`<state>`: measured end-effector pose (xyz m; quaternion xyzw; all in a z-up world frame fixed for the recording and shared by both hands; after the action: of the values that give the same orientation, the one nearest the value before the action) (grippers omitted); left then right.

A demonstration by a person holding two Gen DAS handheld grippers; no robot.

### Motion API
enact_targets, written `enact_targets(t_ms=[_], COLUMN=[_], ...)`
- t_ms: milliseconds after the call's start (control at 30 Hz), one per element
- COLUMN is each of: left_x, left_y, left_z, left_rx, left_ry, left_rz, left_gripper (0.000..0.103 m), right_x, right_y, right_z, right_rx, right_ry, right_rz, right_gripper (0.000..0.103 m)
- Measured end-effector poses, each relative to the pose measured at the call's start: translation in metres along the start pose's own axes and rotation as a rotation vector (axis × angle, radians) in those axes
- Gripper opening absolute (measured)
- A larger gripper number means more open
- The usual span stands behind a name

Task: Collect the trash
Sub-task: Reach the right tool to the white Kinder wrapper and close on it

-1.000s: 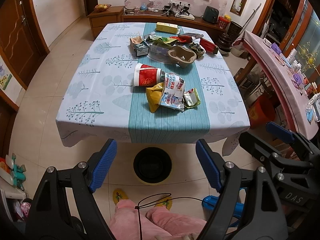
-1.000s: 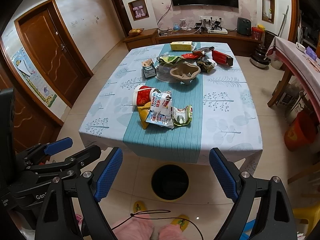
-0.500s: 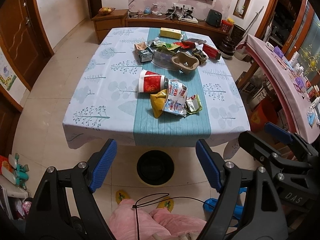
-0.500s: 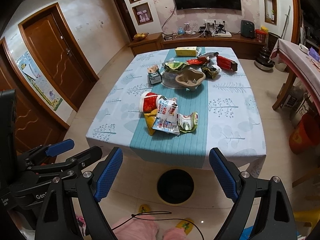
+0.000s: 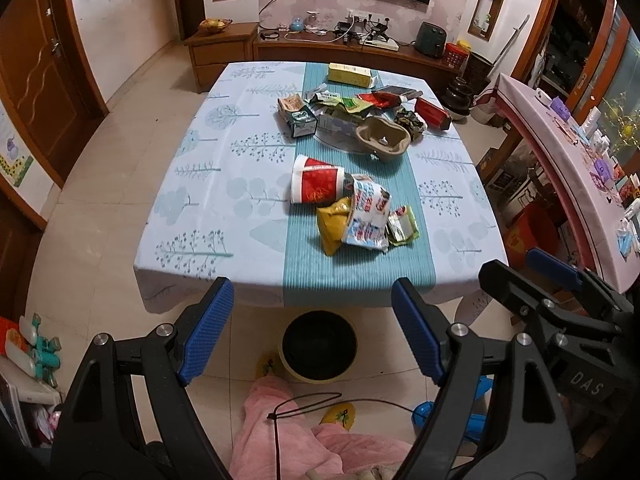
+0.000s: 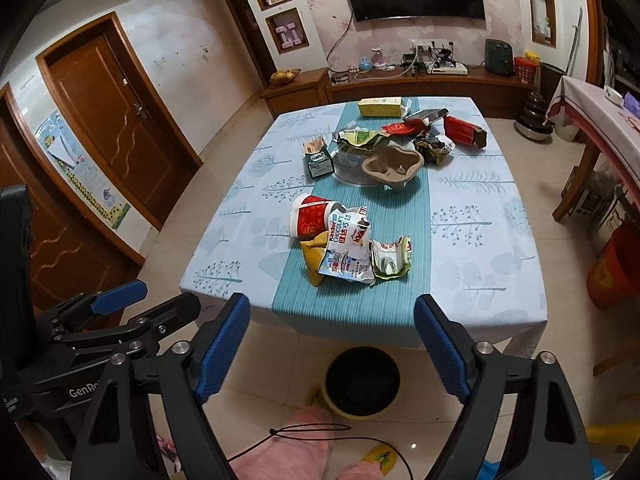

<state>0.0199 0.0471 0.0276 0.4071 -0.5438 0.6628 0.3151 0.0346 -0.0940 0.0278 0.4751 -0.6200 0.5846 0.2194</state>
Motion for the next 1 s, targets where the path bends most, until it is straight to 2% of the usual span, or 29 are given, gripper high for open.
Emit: enact_targets(t_ms=[267,467,667,700,867,1000], left_x=[-0.026,-0.056,-0.107,-0.115,-0.163,-0.198], left_y=[-0.048,-0.079,-0.106,-0.108,-0.124,-0.138], left_z=[-0.023,-0.042,-0.065,-0.068,-0.075,-0.079], left_rx=[-0.047,-0.079,-0.083,-0.089,-0.137,-0.158], left_ry=[0.025,0.051,0.091,0.094,0.11,0.129], left_rz=[-0.026,-0.068,-0.152,-0.161,-0.226,-0.274], left_gripper=[0.079,0.079,0.079,0.079,0.079,0.079], right_x=[-0.022,-0.062,-0.122,-0.132,-0.193,-0.232], right_y=[-0.034,-0.054,-0.065,-0.068,-0.078,-0.089], right_z=[0.001,0.005,0.006,0.006,0.003,0.002], right_rx=[-0.088,-0.161,-0.19,-0.186,-0.211,-0.243], right_ry=[0.053,0.071,0.135,0.118,0.139,0.162], right_rz=[0.001,-0.061,-0.134,-0.121,-0.18,-0.203], right_gripper=[0.084,0.084,0.084,0.084,0.084,0.08])
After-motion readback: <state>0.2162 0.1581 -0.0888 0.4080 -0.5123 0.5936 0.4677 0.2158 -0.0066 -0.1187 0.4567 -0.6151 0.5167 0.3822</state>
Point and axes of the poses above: each gripper's, at about its wrist camera, not at the fingertips, and x roughly against the way its jaws point, z to its right, y to its underside, the point moved 1 cm from there along -x, roughly the way its jaws point, and after that the axes turned 4 degrees about -z, right-handed, at the moved point
